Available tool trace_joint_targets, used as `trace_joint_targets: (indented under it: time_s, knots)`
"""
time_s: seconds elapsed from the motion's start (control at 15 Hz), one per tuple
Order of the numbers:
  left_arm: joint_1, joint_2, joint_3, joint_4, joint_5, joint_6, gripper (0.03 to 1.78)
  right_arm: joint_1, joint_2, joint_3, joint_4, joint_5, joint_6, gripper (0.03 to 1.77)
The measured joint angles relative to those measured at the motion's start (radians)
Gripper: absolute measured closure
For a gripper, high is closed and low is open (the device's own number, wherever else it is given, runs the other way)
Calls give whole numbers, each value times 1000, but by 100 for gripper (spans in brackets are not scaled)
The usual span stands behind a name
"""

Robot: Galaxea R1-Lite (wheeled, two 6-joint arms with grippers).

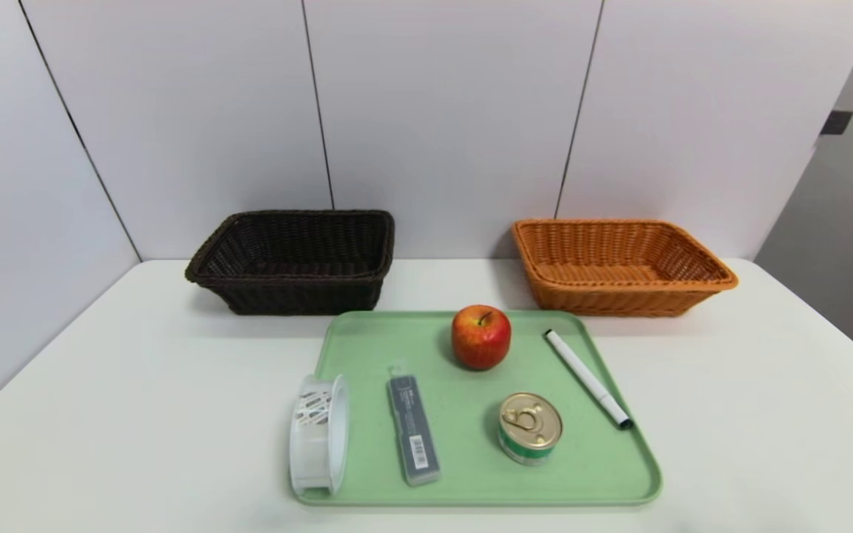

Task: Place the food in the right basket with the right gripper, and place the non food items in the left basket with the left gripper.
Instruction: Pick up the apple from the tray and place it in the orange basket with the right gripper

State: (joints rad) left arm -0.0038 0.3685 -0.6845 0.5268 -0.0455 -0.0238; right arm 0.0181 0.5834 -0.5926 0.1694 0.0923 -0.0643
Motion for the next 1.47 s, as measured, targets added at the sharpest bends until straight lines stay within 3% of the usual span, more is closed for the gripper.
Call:
trace_joint_targets:
  time_s: [0.27,0.4,0.67,0.87,1.07,1.27,1.47]
  knots:
    - [-1,285,-189,7,-32,-4,12,113,381,-422,146,19,36,10]
    - [-1,407,-267,7,-35,-6,12,229,572,-607,204,-17,95,10]
    - [-23,579,-335,-8,-37,-13,12,460,907,-865,297,-136,287,10]
    - [-46,653,-337,-134,-36,-61,12,568,1100,-1011,375,-161,416,10]
    - [-83,698,-337,-195,-17,-129,12,617,1245,-1135,453,-158,529,10]
    - [-96,711,-310,-199,-16,-140,12,634,1342,-1211,547,-167,546,10]
    - [-99,715,-287,-236,-19,-190,12,644,1400,-1260,570,-210,603,10]
